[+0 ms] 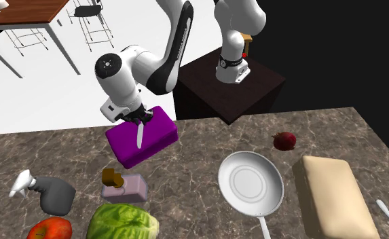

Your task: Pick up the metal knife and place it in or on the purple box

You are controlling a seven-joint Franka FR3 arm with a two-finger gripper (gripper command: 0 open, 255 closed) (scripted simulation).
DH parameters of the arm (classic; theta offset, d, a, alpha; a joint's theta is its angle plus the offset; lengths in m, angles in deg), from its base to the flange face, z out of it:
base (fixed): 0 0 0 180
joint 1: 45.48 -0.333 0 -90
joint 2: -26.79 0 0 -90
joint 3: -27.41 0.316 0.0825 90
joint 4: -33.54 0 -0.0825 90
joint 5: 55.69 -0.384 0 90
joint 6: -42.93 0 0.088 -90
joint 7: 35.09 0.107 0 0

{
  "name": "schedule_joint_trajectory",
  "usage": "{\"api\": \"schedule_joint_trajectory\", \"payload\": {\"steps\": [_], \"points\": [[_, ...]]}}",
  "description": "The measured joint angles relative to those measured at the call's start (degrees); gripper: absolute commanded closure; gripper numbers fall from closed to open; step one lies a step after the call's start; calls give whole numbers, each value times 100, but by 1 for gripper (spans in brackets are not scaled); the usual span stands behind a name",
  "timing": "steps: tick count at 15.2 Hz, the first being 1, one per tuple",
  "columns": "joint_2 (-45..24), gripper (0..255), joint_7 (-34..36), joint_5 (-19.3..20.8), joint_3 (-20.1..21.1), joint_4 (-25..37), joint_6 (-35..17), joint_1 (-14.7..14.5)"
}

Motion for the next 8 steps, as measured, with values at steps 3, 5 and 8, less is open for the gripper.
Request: {"api": "schedule_joint_trajectory", "payload": {"steps": [3, 5, 8], "points": [[14, 0, 0, 0, 0, 4, 8, -1], [3, 0, 2, 0, 1, 3, 3, -2], [0, 0, 3, -1, 2, 3, 2, -3]]}}
